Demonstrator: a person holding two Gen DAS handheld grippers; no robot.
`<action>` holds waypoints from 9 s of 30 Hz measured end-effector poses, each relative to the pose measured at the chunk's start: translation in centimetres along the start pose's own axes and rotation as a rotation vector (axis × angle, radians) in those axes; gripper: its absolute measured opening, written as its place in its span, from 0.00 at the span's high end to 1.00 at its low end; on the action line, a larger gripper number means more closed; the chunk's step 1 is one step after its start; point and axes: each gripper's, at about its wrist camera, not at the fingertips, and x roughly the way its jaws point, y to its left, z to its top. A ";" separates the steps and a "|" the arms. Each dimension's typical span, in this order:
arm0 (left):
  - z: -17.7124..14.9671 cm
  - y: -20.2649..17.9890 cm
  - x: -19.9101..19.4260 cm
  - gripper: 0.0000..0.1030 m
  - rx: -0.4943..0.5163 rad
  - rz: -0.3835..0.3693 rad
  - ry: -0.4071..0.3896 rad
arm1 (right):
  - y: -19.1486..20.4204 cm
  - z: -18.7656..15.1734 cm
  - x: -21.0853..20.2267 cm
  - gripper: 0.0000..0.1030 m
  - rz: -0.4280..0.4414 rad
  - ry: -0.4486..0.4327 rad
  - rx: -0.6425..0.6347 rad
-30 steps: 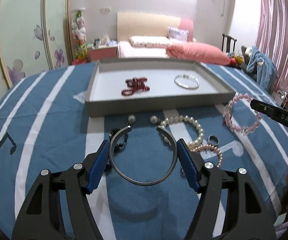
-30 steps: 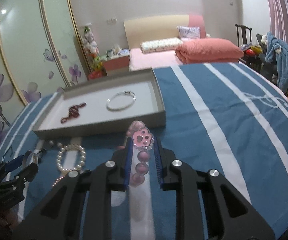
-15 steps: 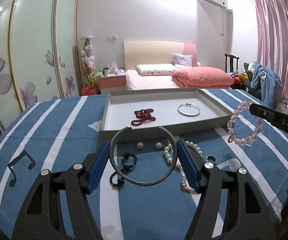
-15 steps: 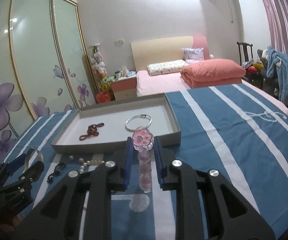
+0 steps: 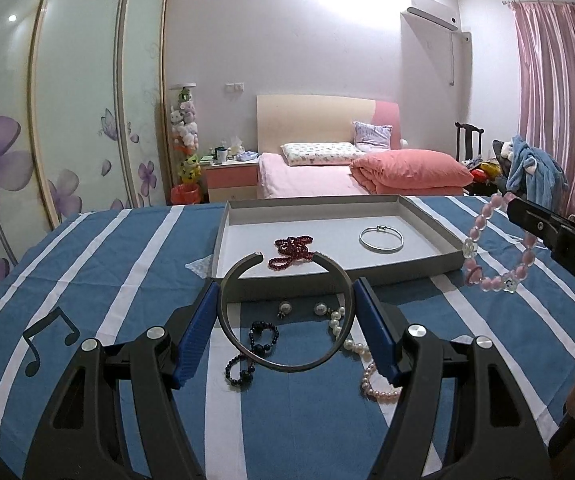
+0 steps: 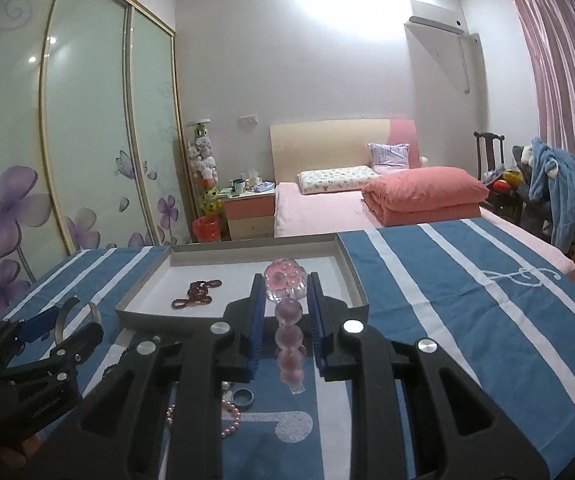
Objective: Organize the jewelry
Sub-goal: 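Lift the cuff with left tool toward the tray while right tool carries the pink bracelet, then lower and open left tool in the tray while right tool releases the pink bracelet, then withdraw both open tools from the tray, then move left tool to the black bead bracelet while right tool reaches the pink pearl bracelet, then close left tool on the black beads while right tool grips the pink pearl strand, then carry black beads in left tool over the tray while right tool carries the pink pearls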
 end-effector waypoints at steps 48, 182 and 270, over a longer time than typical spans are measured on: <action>7.4 -0.1 8.1 0.34 -0.028 0.054 -0.119 | 2.9 6.1 9.2 0.80 -0.082 -0.177 -0.034; -2.4 4.5 7.8 0.89 -0.005 -0.036 0.432 | -3.0 -5.3 10.8 0.94 -0.021 0.536 -0.036; 6.4 -0.8 2.8 0.89 -0.016 -0.021 -0.128 | 3.0 5.8 4.2 0.94 0.058 -0.137 -0.082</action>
